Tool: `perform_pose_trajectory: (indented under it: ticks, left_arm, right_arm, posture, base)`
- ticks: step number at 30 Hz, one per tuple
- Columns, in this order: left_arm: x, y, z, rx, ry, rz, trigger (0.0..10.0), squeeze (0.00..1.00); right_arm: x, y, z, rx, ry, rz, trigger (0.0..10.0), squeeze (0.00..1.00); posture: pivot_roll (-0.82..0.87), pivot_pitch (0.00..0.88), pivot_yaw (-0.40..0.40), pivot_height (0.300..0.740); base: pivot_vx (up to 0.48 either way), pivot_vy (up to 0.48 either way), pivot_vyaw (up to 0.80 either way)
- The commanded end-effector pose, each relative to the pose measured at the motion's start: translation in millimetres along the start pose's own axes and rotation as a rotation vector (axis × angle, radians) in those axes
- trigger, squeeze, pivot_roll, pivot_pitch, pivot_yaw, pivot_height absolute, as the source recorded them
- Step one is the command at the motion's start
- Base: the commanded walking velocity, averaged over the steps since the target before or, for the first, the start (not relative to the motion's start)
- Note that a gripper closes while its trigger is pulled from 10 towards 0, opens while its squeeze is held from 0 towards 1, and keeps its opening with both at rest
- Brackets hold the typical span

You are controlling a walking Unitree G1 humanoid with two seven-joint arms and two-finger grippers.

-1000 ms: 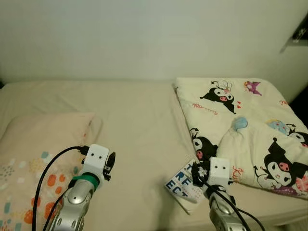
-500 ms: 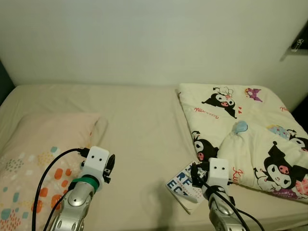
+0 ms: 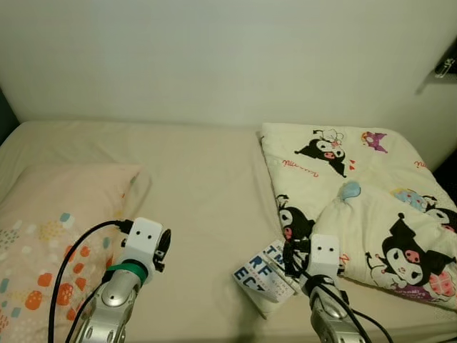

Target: Clean up the room

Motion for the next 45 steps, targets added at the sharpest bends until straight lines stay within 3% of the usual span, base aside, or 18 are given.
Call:
perform_pose_trajectory:
  ticks: [1, 27, 30, 33, 36, 45]
  left_arm:
    - [-7, 1.8, -0.7, 0.002, -0.023, 0.0, 10.0, 0.0]
    - [-7, 0.0, -0.9, 0.023, -0.026, -0.017, 10.0, 0.0]
    - [-7, -0.9, -1.1, 0.031, -0.026, -0.026, 10.0, 0.0]
    - [-12, -6.4, -0.9, 0.073, -0.069, -0.118, 10.0, 0.0]
    - [-14, -8.0, -0.5, 0.083, -0.085, -0.148, 10.0, 0.0]
    - [-11, -8.3, 0.8, 0.081, -0.064, -0.088, 10.0, 0.0]
  right_arm:
    - [-4, 2.4, -0.6, -0.002, -0.013, -0.006, 10.0, 0.0]
    - [-3, 4.7, 0.3, 0.002, -0.012, -0.014, 10.0, 0.0]
    - [-3, 4.7, 0.2, 0.002, -0.012, -0.015, 10.0, 0.0]
    - [-3, 5.2, 0.2, 0.002, -0.011, -0.016, 10.0, 0.0]
    - [-2, 5.5, 0.3, 0.001, -0.011, -0.016, 10.0, 0.0]
    - [-2, 5.1, 0.5, 0.001, -0.011, -0.011, 10.0, 0.0]
  posture:
    - [0.13, 0.0, -0.022, 0.74]
    - [0.12, 0.0, -0.028, 0.74]
    - [0.12, 0.0, -0.028, 0.74]
    - [0.12, 0.0, -0.03, 0.74]
    - [0.12, 0.0, -0.029, 0.74]
    - [0.12, 0.0, -0.029, 0.74]
  base:
    - [0.0, -0.274, 0.0]
    - [0.0, -0.286, 0.0]
    - [0.0, 0.0, 0.0]
    - [0.0, 0.16, 0.0]
    - [0.0, 0.48, 0.0]
    - [0.0, 0.267, 0.0]
Point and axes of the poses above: a point about 5 cm out from each wrist's last joint towards the gripper, its own z axis pointing out of the wrist towards the gripper, its own x axis along the axis of the wrist's last joint, y = z × x, the point moved 1 cm from there along z, pointing out of the wrist towards the gripper, and after that the axes turned 8 degrees about -z, right-handed, at the moved point
